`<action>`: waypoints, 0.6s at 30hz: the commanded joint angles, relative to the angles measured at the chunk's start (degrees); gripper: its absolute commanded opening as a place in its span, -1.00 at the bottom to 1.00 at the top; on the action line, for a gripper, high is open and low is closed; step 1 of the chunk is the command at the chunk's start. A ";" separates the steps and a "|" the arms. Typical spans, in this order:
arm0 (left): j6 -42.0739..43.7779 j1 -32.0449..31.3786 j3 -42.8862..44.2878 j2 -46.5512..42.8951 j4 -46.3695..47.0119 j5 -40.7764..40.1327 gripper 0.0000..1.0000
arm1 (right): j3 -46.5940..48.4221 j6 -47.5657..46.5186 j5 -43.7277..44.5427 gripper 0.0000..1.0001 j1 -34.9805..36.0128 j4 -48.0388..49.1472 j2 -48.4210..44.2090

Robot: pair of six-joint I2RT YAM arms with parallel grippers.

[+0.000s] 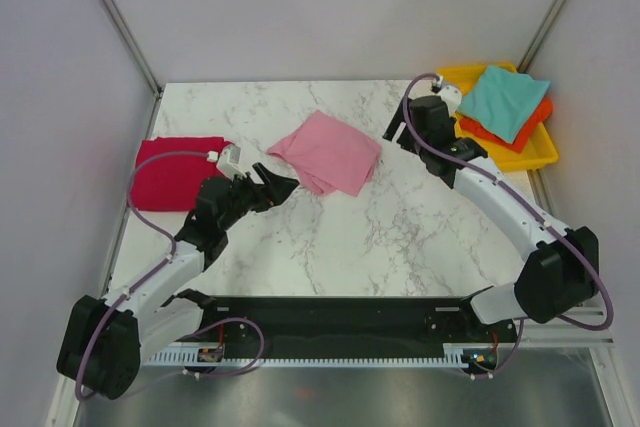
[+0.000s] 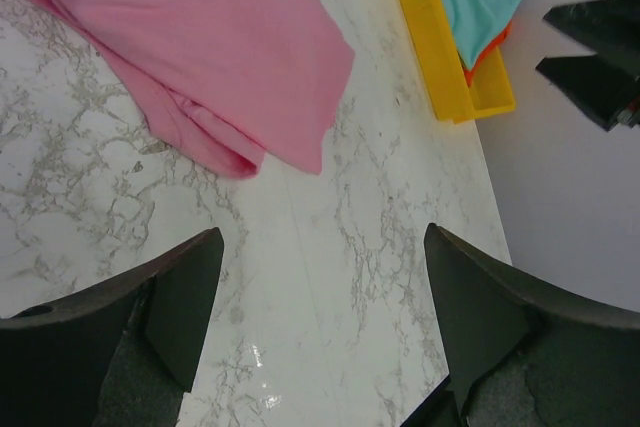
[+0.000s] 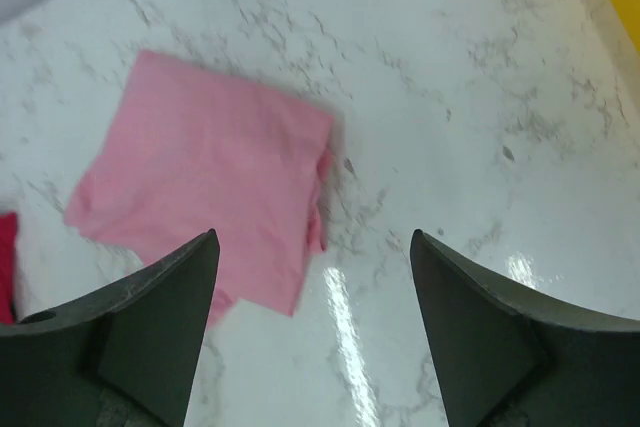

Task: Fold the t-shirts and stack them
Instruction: Move the tshirt to the center of the board, then flatten the tshirt out

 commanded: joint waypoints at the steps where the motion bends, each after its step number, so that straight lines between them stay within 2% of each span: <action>1: 1.32 -0.24 2.88 1.84 -0.34 -1.65 0.79 | -7.36 -1.75 -2.31 0.69 0.93 8.30 -8.00; 5: 1.93 -0.24 4.38 4.83 -1.93 -2.27 0.79 | -14.22 -7.11 -5.82 0.53 2.07 15.50 -6.17; 7: 2.02 -0.15 4.64 6.33 -1.93 -2.71 0.79 | -17.22 -7.92 -9.15 0.34 2.59 18.32 -3.03; 9: 2.19 -0.15 5.17 7.12 -2.10 -2.80 0.79 | -14.78 -9.22 -13.81 0.18 4.08 20.09 0.06; 12: 2.28 -0.24 5.43 7.65 -2.80 -3.93 0.79 | -6.17 -13.61 -8.40 0.22 12.15 14.66 9.96; 15: 2.28 -0.06 5.61 7.56 -3.60 -5.43 0.77 | -0.18 -14.94 -7.06 0.23 14.46 13.33 16.83; 18: 1.41 0.03 5.26 7.30 -4.21 -6.84 0.72 | 4.91 -15.65 -7.42 0.14 14.55 13.33 22.55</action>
